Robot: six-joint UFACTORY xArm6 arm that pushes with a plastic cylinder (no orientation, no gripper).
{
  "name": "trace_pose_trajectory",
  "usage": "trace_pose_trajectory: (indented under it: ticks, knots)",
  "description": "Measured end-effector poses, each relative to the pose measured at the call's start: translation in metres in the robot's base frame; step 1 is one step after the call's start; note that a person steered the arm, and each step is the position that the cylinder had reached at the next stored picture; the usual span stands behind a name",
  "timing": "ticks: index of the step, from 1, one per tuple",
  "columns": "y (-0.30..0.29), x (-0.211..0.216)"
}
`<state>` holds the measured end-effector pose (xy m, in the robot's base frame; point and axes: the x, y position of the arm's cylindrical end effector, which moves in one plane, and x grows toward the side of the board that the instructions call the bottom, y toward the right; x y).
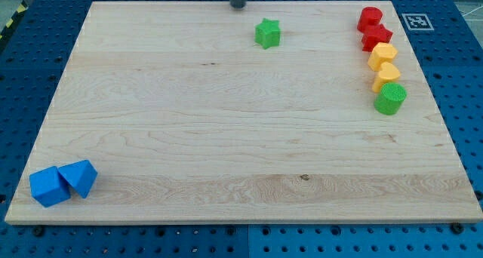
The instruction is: Push the green star towards down
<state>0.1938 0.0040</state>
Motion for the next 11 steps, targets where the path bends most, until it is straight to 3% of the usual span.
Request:
trace_pose_trajectory:
  ticks: [1,3,6,8,11]
  knots:
    - [0.000,0.001]
    - [0.008,0.070]
    - [0.041,0.072]
    - [0.043,0.131]
    - [0.039,0.170]
